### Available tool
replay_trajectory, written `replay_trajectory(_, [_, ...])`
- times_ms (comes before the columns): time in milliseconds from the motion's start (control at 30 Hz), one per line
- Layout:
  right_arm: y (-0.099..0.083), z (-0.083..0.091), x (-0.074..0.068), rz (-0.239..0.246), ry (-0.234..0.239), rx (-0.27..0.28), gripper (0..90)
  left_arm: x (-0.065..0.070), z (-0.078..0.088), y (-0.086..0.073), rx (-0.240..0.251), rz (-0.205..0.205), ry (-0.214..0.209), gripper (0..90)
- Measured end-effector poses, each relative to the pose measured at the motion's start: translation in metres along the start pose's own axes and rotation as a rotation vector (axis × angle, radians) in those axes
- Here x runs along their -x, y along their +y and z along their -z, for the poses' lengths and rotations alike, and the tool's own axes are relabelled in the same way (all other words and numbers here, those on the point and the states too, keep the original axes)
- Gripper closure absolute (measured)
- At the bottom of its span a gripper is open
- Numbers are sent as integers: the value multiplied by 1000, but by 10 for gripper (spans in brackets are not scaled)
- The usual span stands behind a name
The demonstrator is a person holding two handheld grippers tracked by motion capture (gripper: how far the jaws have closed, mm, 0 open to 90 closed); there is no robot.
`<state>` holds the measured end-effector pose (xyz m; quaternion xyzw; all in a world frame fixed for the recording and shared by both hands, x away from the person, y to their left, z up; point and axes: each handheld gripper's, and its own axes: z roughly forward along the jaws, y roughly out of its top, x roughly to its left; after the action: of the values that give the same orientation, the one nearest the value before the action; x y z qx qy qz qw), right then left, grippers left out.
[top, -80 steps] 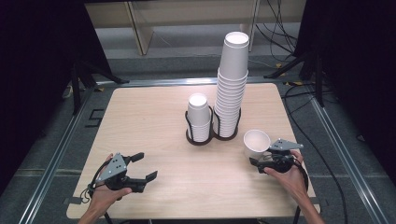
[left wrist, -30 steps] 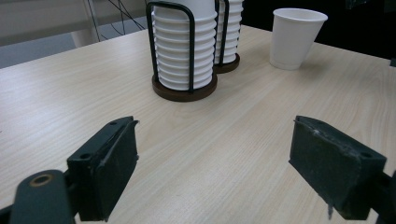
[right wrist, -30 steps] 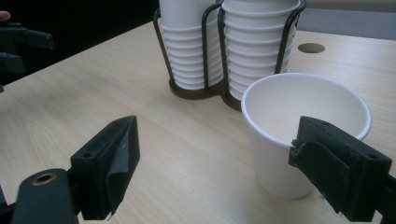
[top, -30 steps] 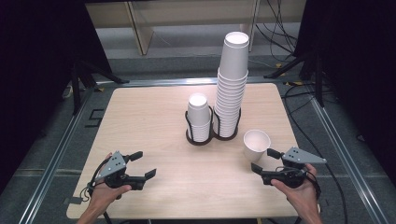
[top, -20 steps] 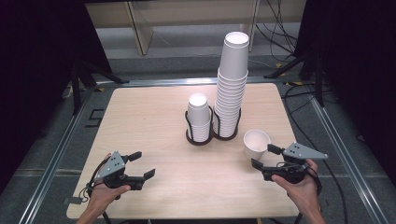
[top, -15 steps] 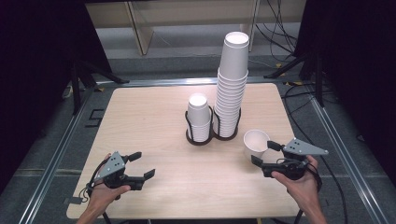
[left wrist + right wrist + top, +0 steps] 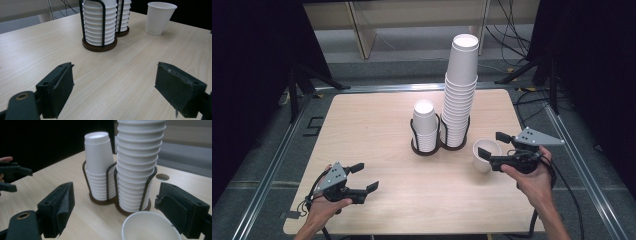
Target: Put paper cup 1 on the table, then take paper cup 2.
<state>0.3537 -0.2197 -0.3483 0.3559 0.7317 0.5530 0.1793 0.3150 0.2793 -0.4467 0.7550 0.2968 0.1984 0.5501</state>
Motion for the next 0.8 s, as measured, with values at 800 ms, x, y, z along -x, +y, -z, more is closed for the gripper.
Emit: replay_trajectory(800, [68,-28,20,8,0,52,151,0,-1,-1,-14,6,-4,149])
